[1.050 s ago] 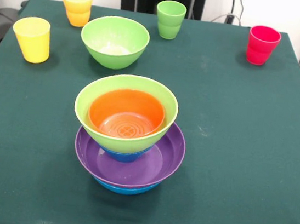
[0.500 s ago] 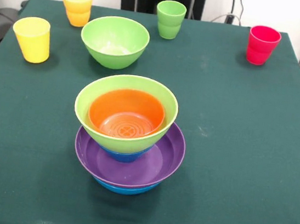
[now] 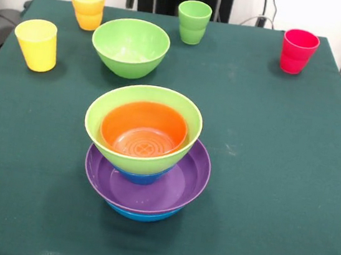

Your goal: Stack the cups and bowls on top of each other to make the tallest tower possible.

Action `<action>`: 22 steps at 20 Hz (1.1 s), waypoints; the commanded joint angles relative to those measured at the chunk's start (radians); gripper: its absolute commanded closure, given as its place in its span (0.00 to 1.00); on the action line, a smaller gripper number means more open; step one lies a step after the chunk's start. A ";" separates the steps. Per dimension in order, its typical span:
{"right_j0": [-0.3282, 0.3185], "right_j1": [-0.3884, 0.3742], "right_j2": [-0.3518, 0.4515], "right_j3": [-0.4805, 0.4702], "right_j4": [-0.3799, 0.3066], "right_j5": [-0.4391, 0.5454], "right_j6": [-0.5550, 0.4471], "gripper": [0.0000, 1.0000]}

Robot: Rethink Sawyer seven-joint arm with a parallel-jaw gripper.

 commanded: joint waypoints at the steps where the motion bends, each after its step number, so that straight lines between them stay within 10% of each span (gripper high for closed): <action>1: 0.040 0.178 -0.002 -0.115 -0.075 -0.124 0.072 0.00; 22: 0.057 0.201 0.044 -0.053 -0.006 -0.160 0.082 0.00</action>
